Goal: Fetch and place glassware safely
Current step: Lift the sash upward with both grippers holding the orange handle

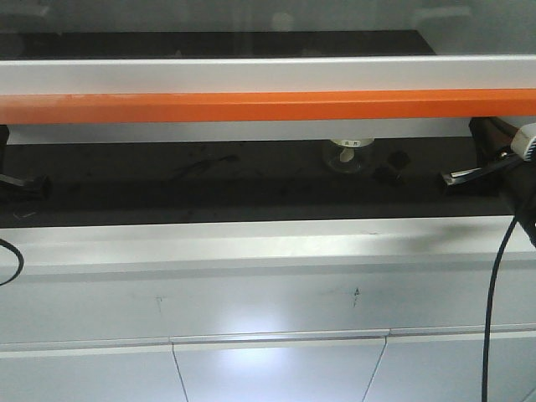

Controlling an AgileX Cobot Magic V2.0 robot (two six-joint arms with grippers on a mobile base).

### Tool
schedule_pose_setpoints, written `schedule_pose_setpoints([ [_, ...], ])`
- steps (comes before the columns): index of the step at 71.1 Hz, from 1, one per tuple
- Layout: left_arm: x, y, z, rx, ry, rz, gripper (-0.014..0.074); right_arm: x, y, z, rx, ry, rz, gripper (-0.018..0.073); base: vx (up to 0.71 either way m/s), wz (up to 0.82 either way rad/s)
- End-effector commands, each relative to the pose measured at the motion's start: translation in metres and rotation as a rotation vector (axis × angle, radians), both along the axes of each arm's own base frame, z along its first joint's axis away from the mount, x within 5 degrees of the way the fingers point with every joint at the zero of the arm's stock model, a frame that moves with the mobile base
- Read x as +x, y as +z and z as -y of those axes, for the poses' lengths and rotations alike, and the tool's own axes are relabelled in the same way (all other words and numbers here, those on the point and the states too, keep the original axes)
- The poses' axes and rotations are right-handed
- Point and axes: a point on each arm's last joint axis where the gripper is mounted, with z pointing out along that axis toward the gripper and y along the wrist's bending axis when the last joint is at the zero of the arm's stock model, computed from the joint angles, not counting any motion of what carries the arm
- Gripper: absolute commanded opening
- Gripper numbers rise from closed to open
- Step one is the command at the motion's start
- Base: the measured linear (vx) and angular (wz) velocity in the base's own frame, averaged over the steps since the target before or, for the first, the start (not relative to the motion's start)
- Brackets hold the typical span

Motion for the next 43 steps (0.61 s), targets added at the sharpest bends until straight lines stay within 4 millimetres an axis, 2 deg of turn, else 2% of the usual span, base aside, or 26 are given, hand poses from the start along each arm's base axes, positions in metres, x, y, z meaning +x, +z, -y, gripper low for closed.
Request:
schedule_pose_setpoints([
  [1, -0.004, 0.042, 0.001, -0.015, -0.007, 0.217, -0.0007, -0.006, 0.036, 0.000, 0.020, 0.009, 0.213, -0.0001, 0.00, 0.00],
  [15, -0.010, 0.061, 0.001, -0.016, -0.008, 0.269, -0.0007, -0.012, 0.050, 0.000, 0.014, 0.005, 0.242, -0.0001, 0.00, 0.00],
  [25, -0.013, 0.075, 0.001, -0.016, -0.007, 0.289, -0.0007, -0.014, 0.066, 0.000, 0.003, -0.002, 0.262, -0.0001, 0.00, 0.00],
  [43, -0.020, 0.079, 0.001, -0.015, -0.005, 0.261, -0.0007, -0.020, 0.077, 0.000, 0.011, -0.004, 0.278, -0.0001, 0.00, 0.00],
])
